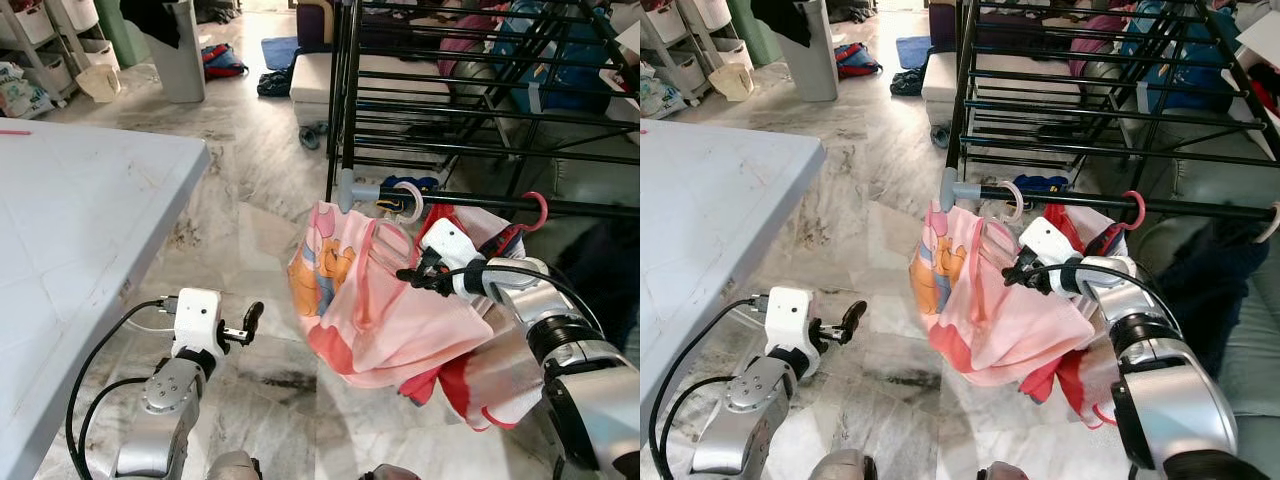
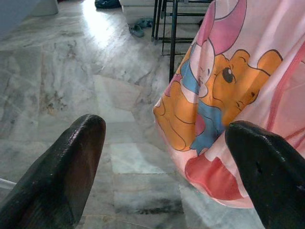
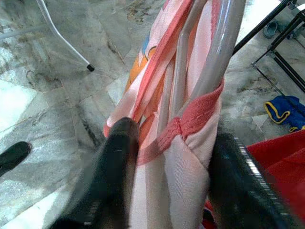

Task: Hang hanger

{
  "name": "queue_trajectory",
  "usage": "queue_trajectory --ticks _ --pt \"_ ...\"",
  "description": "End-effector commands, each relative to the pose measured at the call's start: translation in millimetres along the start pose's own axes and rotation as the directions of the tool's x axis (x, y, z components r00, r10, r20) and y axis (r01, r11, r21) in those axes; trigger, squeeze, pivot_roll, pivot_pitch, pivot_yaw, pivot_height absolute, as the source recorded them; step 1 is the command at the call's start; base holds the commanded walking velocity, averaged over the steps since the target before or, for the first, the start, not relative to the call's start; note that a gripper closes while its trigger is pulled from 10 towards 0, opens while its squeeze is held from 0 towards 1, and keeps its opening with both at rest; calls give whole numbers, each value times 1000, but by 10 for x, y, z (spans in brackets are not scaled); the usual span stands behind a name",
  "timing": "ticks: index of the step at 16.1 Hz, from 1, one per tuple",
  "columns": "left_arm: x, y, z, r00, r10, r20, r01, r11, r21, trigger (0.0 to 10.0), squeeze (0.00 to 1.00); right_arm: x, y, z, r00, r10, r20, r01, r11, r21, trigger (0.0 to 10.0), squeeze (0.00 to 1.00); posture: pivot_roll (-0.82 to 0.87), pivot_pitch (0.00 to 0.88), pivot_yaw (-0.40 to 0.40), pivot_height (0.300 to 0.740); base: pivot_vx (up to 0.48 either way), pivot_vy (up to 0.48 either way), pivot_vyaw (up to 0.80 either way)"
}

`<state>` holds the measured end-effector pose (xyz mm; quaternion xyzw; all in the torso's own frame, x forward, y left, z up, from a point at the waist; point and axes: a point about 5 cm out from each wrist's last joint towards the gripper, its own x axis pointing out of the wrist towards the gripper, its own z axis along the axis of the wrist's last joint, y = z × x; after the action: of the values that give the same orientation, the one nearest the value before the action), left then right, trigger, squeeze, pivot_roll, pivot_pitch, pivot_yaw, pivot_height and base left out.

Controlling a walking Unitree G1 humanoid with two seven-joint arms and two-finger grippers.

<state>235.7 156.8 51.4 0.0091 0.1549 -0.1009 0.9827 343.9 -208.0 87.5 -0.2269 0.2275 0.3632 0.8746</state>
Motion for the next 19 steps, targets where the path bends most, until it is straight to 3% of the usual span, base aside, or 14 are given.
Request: queue_trajectory --ticks 1,11,13,15,18,19 --pt "14 -4 33 1000 -6 3 6 1000 17 10000 0 -33 -47 20 1000 0 -5 0 1000 -17 0 0 42 0 -37 740 0 0 0" --pt "56 -56 -5 1000 -21 -11 21 1000 23 10000 0 -64 -21 -125 999 11 -41 -10 1000 22 0 0 23 0 -37 740 0 0 0" --pt "57 -68 -21 1000 -23 -15 24 1000 18 10000 0 -58 -21 -128 1000 -26 -8 26 998 59 0 0 22 0 -40 740 0 0 0" --pt "47 -47 -15 1000 1 -7 -1 1000 -4 10000 0 -51 9 -167 992 -109 61 98 983 157 0 0 20 0 -46 740 0 0 0" --pt "64 -18 24 999 28 15 -28 999 -46 10000 0 -72 43 -139 925 -338 174 275 911 307 0 0 12 0 -33 740 0 0 0" --pt "90 -14 80 998 24 50 -23 999 -24 10000 0 -139 166 -102 859 -451 242 343 858 381 0 0 6 0 -18 740 0 0 0"
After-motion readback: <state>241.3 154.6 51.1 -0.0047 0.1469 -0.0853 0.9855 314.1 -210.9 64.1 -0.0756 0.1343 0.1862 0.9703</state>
